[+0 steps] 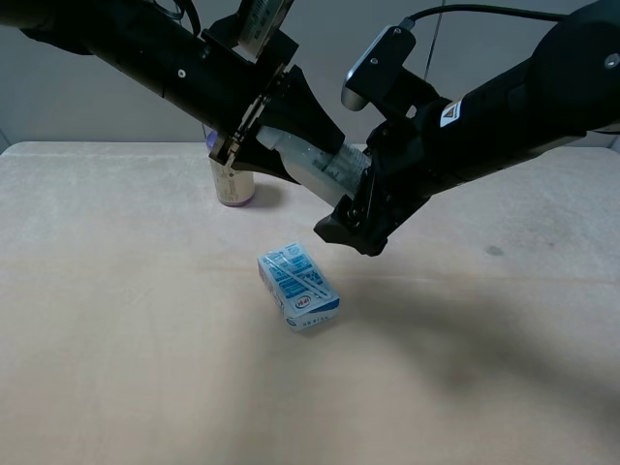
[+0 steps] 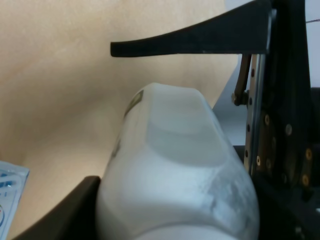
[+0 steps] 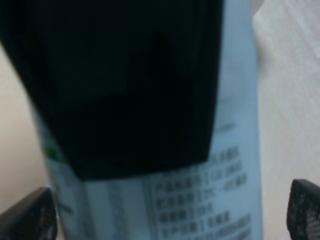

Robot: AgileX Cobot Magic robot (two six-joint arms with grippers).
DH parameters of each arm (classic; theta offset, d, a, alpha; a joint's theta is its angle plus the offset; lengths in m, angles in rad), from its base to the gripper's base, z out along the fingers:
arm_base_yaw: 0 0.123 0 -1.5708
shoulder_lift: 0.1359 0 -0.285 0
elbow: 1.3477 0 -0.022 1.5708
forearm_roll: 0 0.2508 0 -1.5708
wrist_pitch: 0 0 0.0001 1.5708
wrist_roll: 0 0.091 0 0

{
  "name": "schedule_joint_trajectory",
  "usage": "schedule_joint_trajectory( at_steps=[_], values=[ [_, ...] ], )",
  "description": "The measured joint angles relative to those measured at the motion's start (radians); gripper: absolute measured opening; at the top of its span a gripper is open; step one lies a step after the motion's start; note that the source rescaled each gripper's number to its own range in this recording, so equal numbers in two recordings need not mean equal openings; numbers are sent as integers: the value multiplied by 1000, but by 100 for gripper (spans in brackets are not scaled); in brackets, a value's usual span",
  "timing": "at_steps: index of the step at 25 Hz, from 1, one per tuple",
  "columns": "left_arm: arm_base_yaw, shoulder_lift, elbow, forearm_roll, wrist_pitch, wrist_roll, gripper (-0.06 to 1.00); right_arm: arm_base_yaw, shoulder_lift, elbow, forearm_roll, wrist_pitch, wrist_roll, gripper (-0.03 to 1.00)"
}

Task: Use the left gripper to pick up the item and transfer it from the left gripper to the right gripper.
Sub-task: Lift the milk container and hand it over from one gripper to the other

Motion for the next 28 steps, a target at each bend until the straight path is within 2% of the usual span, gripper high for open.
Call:
schedule_joint_trajectory(
  at_steps=[5, 13, 14, 15, 16, 17, 18, 19, 28],
  values=[
    [0, 0, 0, 0, 0, 0, 4, 0, 0, 0, 0, -2, 6, 99],
    [0, 0, 0, 0, 0, 10, 4, 0, 0, 0, 0, -3, 6, 86],
    [0, 0, 0, 0, 0, 11, 4, 0, 0, 0, 0, -3, 6, 73],
    [0, 0, 0, 0, 0, 11, 4, 0, 0, 0, 0, -3, 6, 45],
    [0, 0, 0, 0, -4, 11, 4, 0, 0, 0, 0, 1, 6, 4],
    [0, 0, 0, -11, -13, 8, 4, 3, 0, 0, -1, 7, 5, 0],
    [0, 0, 0, -10, -11, 8, 4, 4, 1, 0, -1, 7, 6, 8],
    [0, 0, 0, -10, -15, 8, 4, 4, 1, 0, -1, 7, 6, 5],
    [0, 0, 0, -9, -15, 8, 4, 4, 1, 0, -1, 6, 6, 5]
  ],
)
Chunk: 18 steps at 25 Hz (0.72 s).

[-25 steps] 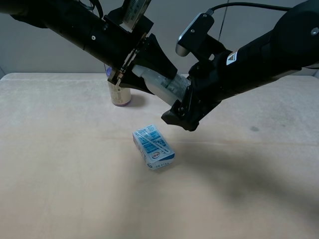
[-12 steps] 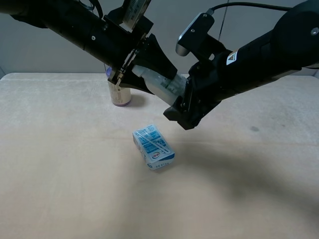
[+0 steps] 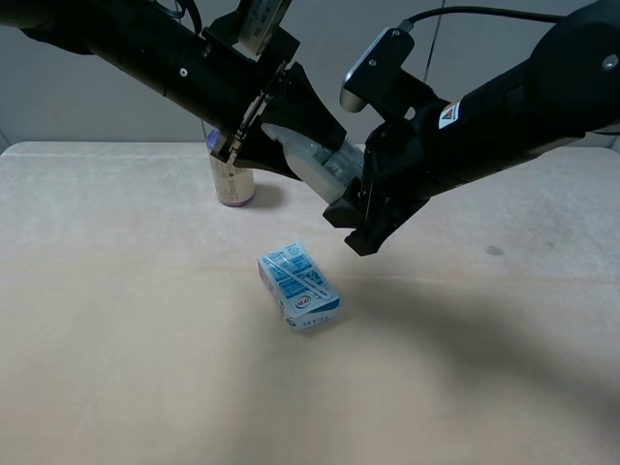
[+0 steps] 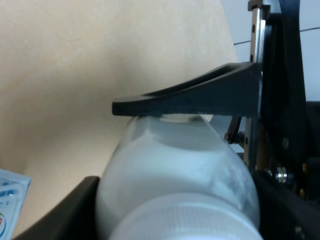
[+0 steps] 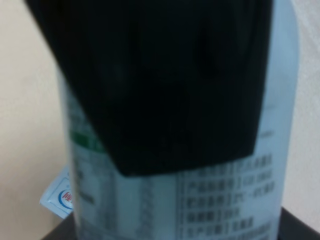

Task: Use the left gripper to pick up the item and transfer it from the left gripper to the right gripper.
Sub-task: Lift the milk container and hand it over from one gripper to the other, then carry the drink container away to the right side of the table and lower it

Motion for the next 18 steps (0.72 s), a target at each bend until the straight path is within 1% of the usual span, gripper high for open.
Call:
schedule_joint_trajectory(
  at_steps=[6, 7, 9, 10, 11, 12, 14, 16, 18],
  values=[
    [0, 0, 0, 1, 9, 0, 4, 0, 0, 0, 0, 2, 0, 5],
    [0, 0, 0, 1, 13, 3, 12, 0, 0, 0, 0, 3, 0, 5],
    [0, -1, 0, -11, 34, 7, 55, 0, 4, 0, -3, 16, 1, 5],
    [0, -1, 0, -15, 39, 8, 72, 0, 7, 0, -3, 18, 1, 5],
    [0, -1, 0, -15, 43, 9, 83, 0, 7, 0, -3, 21, 1, 5],
    [0, -1, 0, -15, 43, 9, 89, 0, 7, 0, -3, 21, 1, 5],
    [0, -1, 0, -14, 41, 9, 95, 0, 7, 0, -3, 21, 1, 5],
    [0, -1, 0, -14, 41, 9, 98, 0, 7, 0, -3, 21, 3, 5],
    [0, -1, 0, -14, 41, 9, 98, 0, 7, 0, -3, 21, 4, 5]
  ],
)
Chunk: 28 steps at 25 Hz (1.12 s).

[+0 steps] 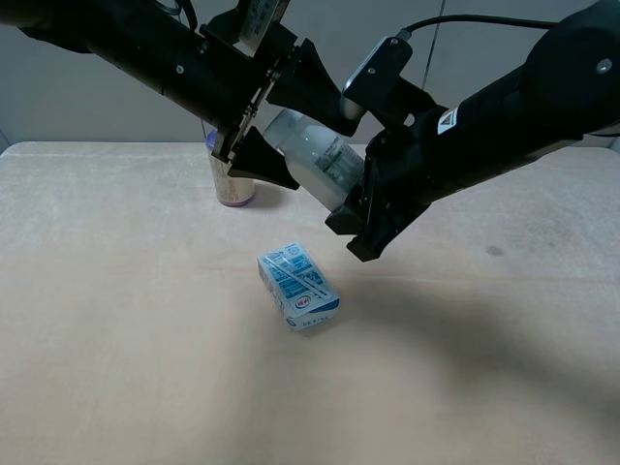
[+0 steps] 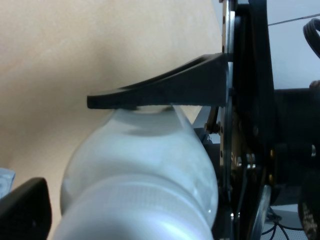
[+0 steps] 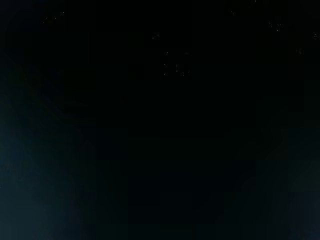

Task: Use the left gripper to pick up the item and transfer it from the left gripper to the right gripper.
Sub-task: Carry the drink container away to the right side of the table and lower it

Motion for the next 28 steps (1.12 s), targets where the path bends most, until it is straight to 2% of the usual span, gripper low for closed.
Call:
schedule_joint_trajectory(
  at_steps=[6, 15, 23, 28],
  values=[
    [30, -2, 0, 2, 48, 1, 100, 0, 0, 0, 0, -1, 0, 5],
    [133, -139, 0, 118, 58, -18, 100, 0, 0, 0, 6, -1, 0, 5],
    [258, -382, 0, 294, 65, -97, 100, 0, 0, 0, 7, -1, 17, 5],
    [307, -584, -1, 492, 69, -192, 100, 0, 0, 0, 7, -1, 22, 5]
  ],
)
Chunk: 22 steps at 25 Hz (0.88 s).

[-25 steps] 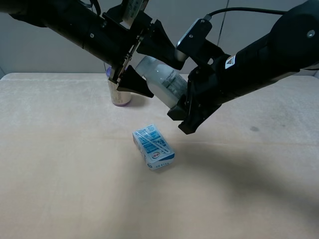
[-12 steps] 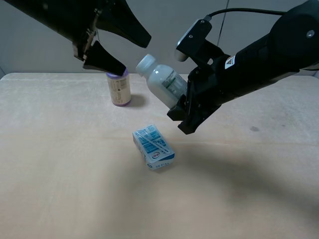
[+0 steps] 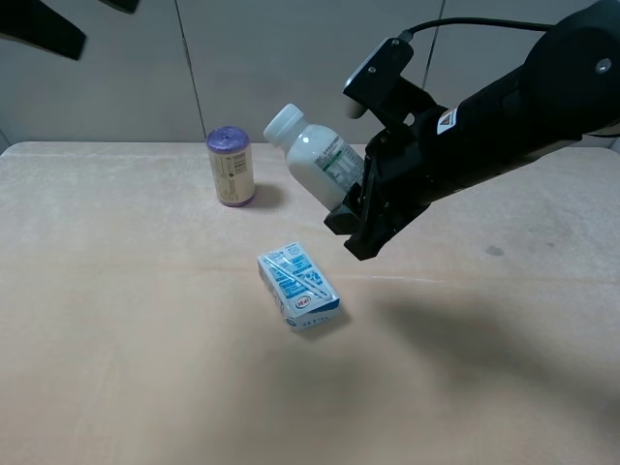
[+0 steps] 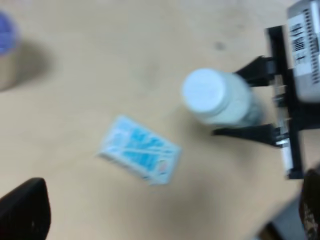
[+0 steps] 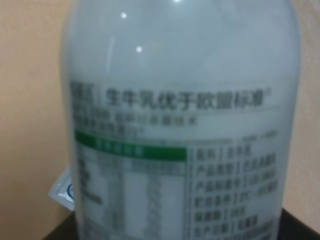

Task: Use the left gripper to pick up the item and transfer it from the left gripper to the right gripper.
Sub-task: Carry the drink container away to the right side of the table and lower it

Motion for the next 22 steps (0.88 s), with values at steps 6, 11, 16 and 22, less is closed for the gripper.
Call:
schedule_joint_trajectory(
  at_steps=[6, 11, 16, 22],
  values=[
    [4, -226, 0, 324, 7, -209, 100, 0, 0, 0, 0, 1, 18, 5],
    [4, -398, 0, 516, 61, -330, 100, 0, 0, 0, 0, 2, 20, 5],
    [4, -570, 63, 583, 61, -352, 99, 0, 0, 0, 0, 3, 20, 5],
    [4, -838, 300, 583, 62, -353, 99, 0, 0, 0, 0, 5, 24, 5]
  ],
)
